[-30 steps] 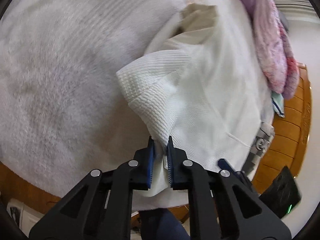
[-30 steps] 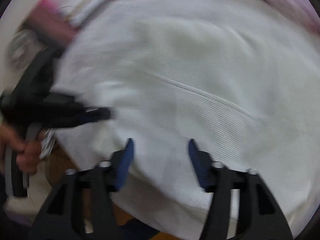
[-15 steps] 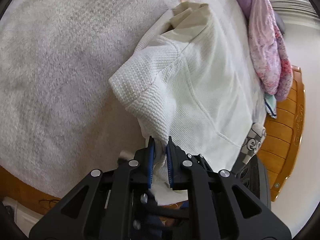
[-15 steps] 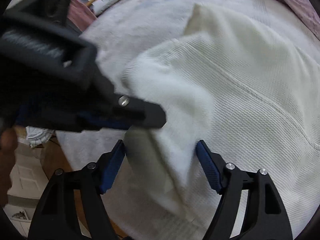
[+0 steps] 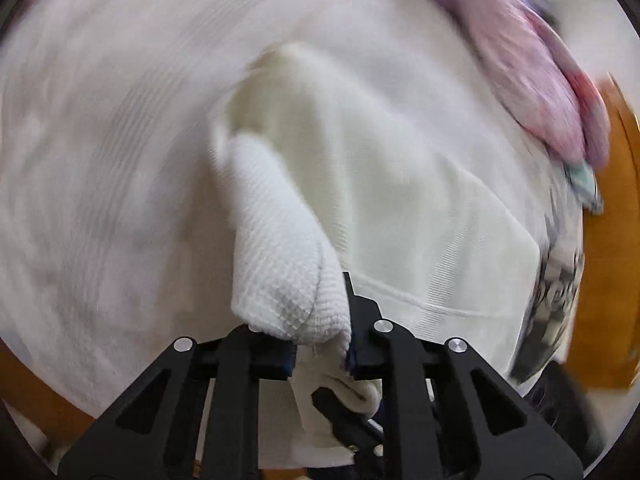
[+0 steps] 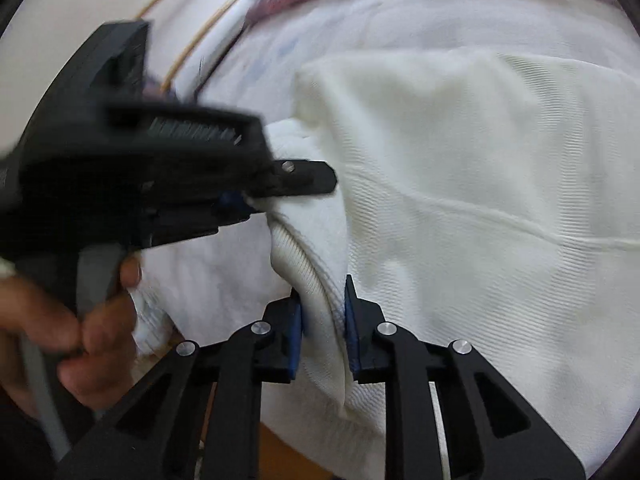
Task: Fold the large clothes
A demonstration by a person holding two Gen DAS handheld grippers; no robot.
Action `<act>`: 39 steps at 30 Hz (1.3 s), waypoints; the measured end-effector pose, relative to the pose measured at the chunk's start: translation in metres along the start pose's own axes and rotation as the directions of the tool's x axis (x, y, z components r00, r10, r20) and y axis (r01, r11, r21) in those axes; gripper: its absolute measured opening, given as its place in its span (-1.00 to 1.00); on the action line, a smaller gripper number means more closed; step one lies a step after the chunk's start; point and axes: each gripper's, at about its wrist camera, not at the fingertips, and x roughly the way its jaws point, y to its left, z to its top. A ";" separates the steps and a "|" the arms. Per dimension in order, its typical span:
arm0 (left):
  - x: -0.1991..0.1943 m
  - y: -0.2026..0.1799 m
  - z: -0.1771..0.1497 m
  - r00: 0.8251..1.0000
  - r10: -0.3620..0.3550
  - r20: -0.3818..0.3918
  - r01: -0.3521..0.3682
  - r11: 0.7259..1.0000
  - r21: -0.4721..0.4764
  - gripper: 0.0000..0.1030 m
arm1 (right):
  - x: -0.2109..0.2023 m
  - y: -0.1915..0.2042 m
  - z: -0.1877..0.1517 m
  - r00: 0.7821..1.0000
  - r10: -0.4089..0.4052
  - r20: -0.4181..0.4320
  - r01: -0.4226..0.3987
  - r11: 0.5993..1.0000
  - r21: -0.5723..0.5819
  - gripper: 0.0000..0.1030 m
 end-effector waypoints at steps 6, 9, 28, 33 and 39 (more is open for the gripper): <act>-0.034 -0.135 -0.031 0.990 -0.114 0.086 0.093 0.973 0.211 -0.71 | -0.108 -0.064 -0.014 0.981 0.080 0.174 -0.117 0.970 0.212 -0.67; -0.027 -0.207 -0.057 0.983 -0.171 0.069 0.139 0.933 0.332 -0.71 | -0.170 -0.106 -0.035 0.963 0.056 0.265 -0.140 0.940 0.310 -0.67; 0.061 -0.190 -0.096 1.000 -0.026 0.003 0.025 0.996 0.088 0.31 | -0.244 -0.281 -0.162 0.958 -0.148 0.245 -0.085 0.670 0.737 -0.37; 0.073 -0.141 -0.099 0.998 0.033 -0.053 -0.035 0.999 -0.030 0.33 | -0.244 -0.268 -0.108 0.951 -0.206 0.229 0.032 0.805 0.593 0.25; 0.081 -0.127 -0.109 0.995 0.026 -0.098 -0.030 0.999 -0.034 0.35 | -0.196 -0.279 -0.079 0.966 -0.218 0.138 0.111 0.833 0.542 0.28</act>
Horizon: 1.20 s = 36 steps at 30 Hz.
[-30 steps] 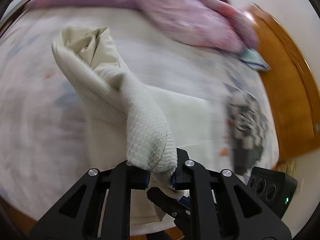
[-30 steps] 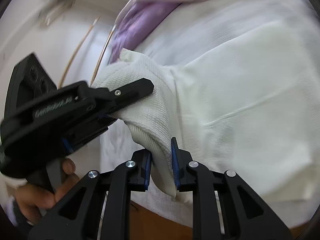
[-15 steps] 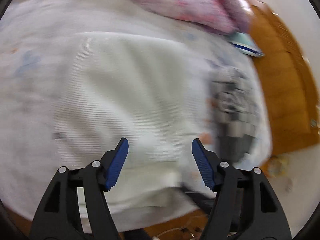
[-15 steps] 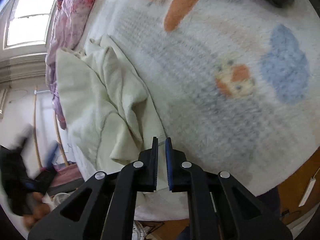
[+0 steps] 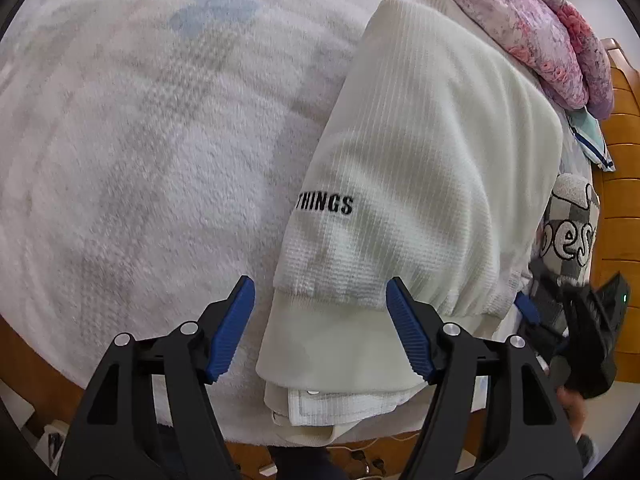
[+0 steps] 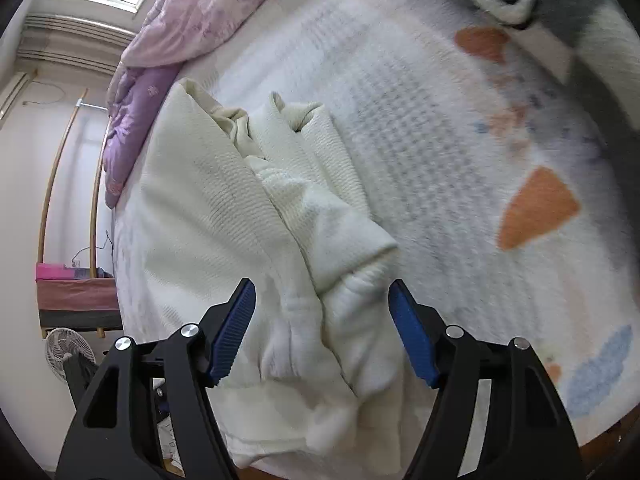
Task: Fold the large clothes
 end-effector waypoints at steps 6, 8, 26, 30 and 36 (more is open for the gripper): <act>0.006 0.004 -0.004 0.999 -0.018 -0.030 0.018 1.000 0.000 0.36 | 0.022 0.019 -0.009 0.994 -0.104 -0.037 0.097 0.984 -0.151 -0.74; 0.005 0.003 -0.002 0.999 -0.022 -0.029 0.023 1.000 0.011 0.36 | 0.008 0.017 -0.014 0.995 -0.093 -0.028 0.088 0.985 -0.146 -0.78; 0.045 -0.008 0.018 0.994 0.020 -0.106 -0.009 0.994 0.105 0.59 | -0.050 0.003 -0.020 0.956 -0.292 -0.016 0.290 0.953 -0.084 -0.37; 0.045 -0.009 0.018 0.995 0.019 -0.102 -0.008 0.994 0.108 0.59 | -0.042 0.077 0.005 0.980 -0.183 0.082 0.200 0.920 -0.337 -0.66; 0.042 -0.003 0.016 0.995 0.029 -0.097 -0.017 0.993 0.120 0.61 | 0.037 0.095 0.054 0.967 -0.238 0.096 0.255 0.862 -0.438 -1.00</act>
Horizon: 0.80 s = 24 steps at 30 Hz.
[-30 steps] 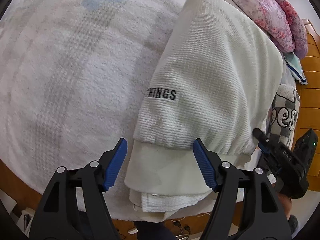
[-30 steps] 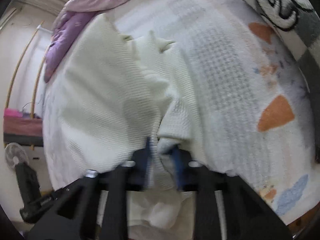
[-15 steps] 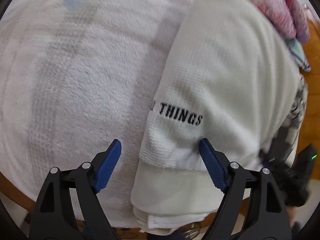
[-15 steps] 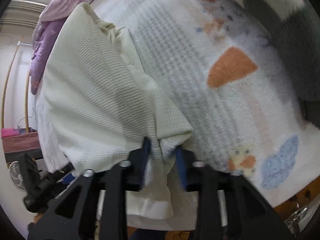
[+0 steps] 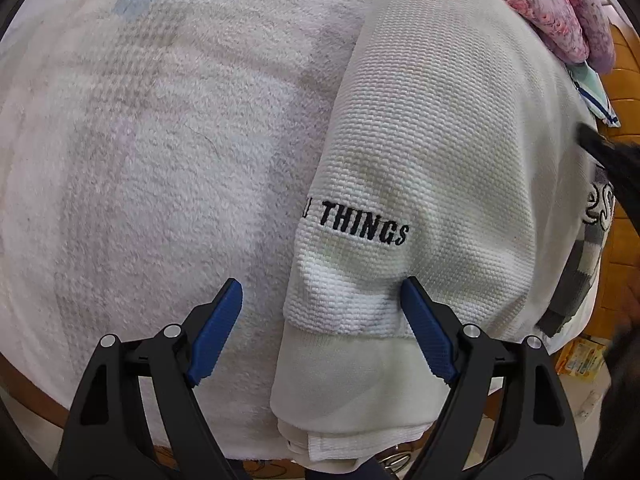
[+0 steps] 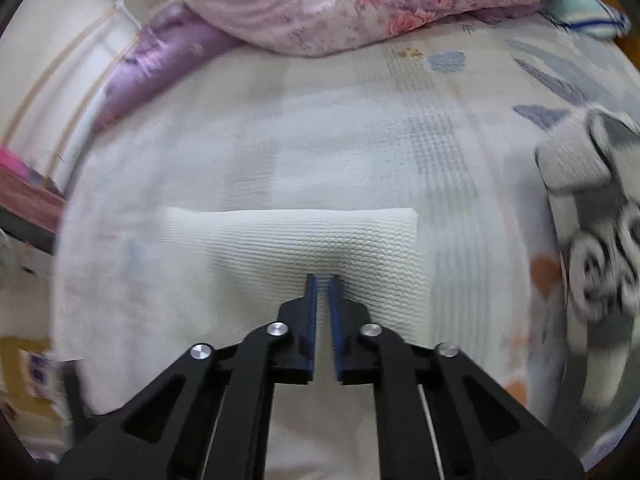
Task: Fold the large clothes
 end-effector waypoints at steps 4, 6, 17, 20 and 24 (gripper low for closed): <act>0.006 -0.002 0.003 1.000 -0.011 -0.006 0.011 1.000 -0.009 0.63 | 0.033 -0.034 -0.006 0.997 0.032 -0.072 -0.028 0.998 0.065 -1.00; 0.007 -0.002 0.003 1.000 -0.009 -0.003 0.009 1.000 -0.011 0.63 | 0.033 -0.035 -0.005 0.996 0.034 -0.087 -0.027 0.997 0.074 -1.00; -0.031 0.032 0.014 0.962 -0.247 0.115 0.257 0.963 -0.080 0.61 | -0.043 -0.084 -0.079 0.961 0.263 -0.081 -0.213 0.898 0.385 0.64; -0.029 0.040 0.024 0.948 -0.294 0.121 0.310 0.941 -0.136 0.61 | -0.026 -0.096 -0.124 0.937 0.319 -0.146 -0.217 0.854 0.473 0.64; -0.010 0.034 0.031 0.944 -0.320 0.078 0.329 0.930 -0.165 0.62 | -0.007 -0.106 -0.161 0.922 0.359 -0.142 -0.221 0.792 0.568 0.64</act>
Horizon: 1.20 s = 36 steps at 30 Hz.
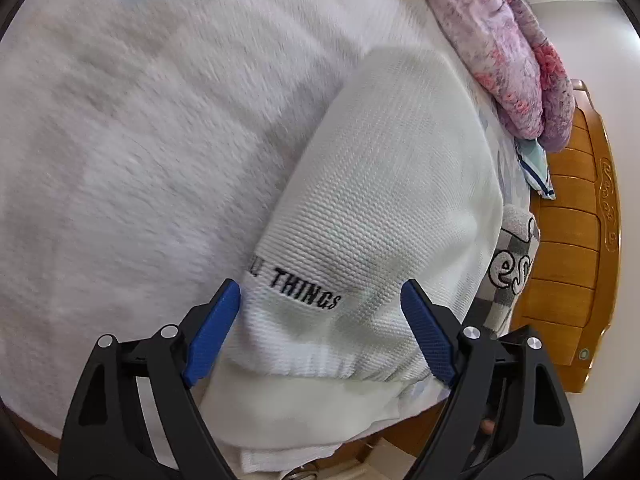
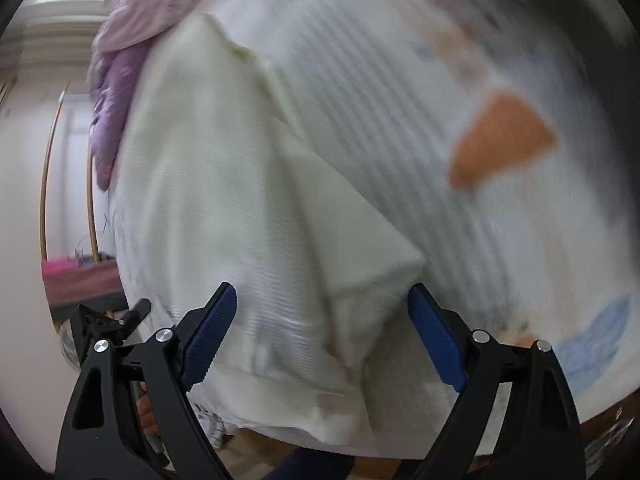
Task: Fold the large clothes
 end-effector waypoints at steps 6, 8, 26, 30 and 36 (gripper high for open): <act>0.031 -0.003 -0.006 0.996 0.072 -0.061 -0.068 0.995 0.068 0.69 | 0.015 -0.011 -0.013 0.993 0.117 0.031 -0.119 0.989 0.088 0.70; 0.033 -0.001 -0.005 0.996 0.070 -0.061 -0.066 0.995 0.070 0.70 | 0.020 0.003 -0.016 0.987 0.163 -0.006 -0.162 0.985 0.066 0.64; 0.056 -0.015 -0.005 0.985 0.088 -0.152 -0.058 0.980 0.190 0.76 | 0.042 -0.009 -0.019 0.955 0.266 0.131 -0.292 0.924 0.249 0.24; 0.053 -0.022 -0.008 0.985 0.113 -0.134 -0.080 0.969 0.232 0.22 | 0.037 0.013 -0.021 0.970 0.192 0.147 -0.222 0.948 0.229 -0.31; 0.009 -0.049 -0.020 0.993 0.074 -0.088 -0.043 0.947 0.318 -0.49 | 0.000 0.088 -0.023 0.986 0.022 0.168 -0.020 1.000 -0.010 -0.62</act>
